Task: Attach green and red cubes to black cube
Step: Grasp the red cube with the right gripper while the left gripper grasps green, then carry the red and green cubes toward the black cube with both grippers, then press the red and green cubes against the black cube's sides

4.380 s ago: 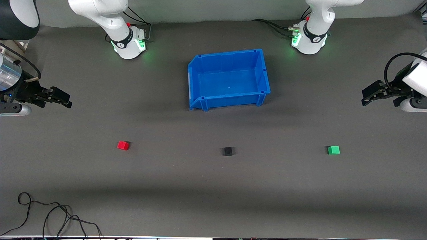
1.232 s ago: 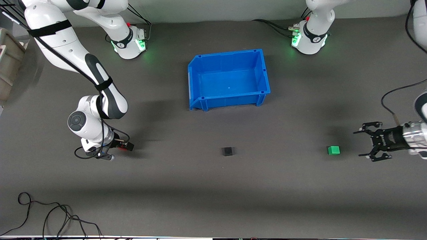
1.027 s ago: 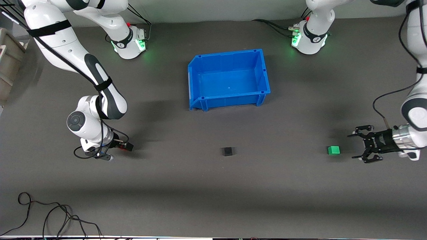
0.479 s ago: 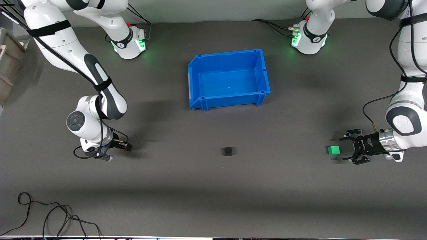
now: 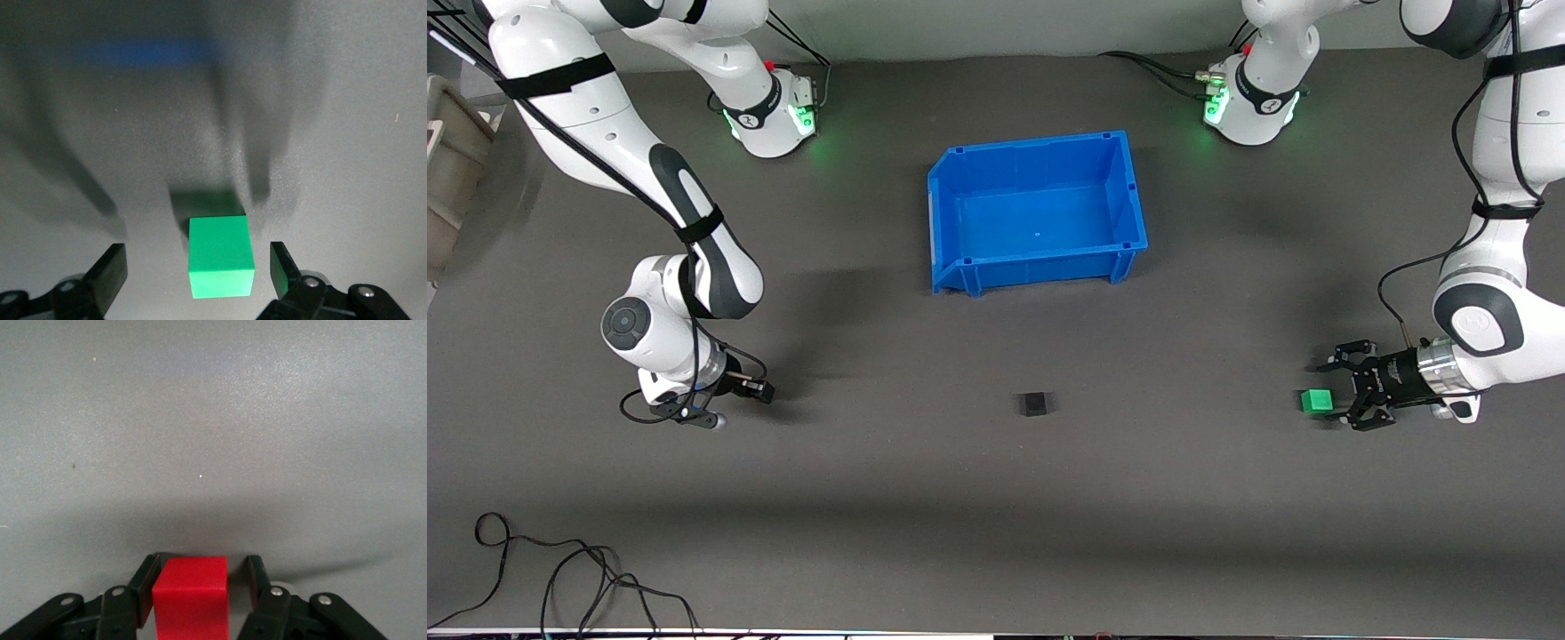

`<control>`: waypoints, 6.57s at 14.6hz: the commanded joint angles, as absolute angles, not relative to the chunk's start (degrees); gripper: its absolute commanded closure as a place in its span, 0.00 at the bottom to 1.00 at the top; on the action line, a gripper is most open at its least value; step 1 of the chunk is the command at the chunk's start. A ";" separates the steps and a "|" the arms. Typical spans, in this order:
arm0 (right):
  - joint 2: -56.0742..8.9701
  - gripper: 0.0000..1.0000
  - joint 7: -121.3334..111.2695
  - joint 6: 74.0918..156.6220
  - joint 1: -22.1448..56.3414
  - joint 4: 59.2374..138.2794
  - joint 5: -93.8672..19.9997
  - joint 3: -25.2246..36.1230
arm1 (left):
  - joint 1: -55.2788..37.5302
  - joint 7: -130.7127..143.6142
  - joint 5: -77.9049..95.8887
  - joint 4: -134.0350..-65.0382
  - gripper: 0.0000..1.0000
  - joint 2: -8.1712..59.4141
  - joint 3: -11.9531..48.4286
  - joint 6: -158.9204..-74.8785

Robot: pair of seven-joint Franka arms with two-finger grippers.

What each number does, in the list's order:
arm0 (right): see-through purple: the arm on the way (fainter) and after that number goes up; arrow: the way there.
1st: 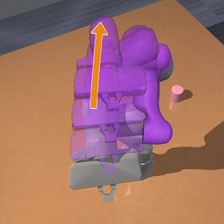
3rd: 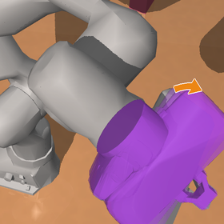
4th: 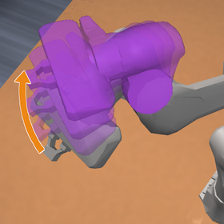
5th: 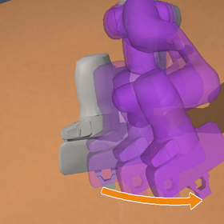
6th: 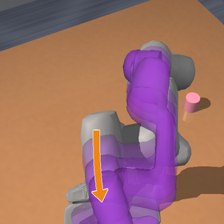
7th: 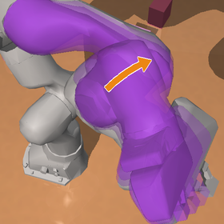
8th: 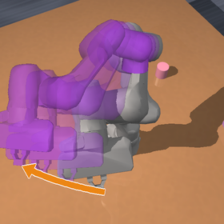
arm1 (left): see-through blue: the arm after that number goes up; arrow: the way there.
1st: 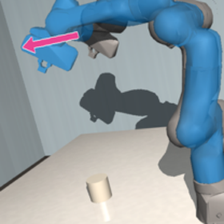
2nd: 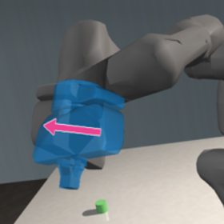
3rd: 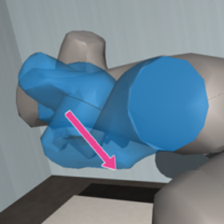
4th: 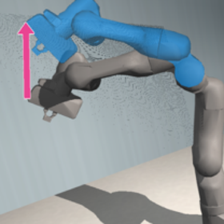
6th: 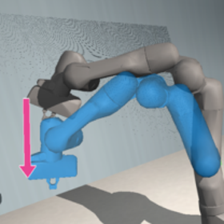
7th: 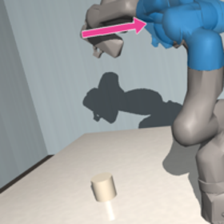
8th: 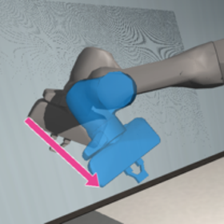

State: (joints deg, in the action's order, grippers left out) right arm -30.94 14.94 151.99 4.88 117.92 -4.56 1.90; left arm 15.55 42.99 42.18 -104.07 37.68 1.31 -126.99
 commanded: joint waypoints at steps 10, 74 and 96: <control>-31.03 0.93 15.56 152.93 4.83 117.77 -5.36 1.85 | 15.55 48.59 42.19 -98.19 0.92 34.98 0.79 -117.73; -65.65 1.00 136.41 132.71 36.74 58.71 -13.27 2.90 | -27.95 90.62 44.38 -95.89 1.00 44.56 6.24 -158.29; -65.74 1.00 134.57 133.51 36.83 59.15 -11.07 2.55 | -28.56 89.65 43.59 -94.66 0.85 44.47 6.24 -158.29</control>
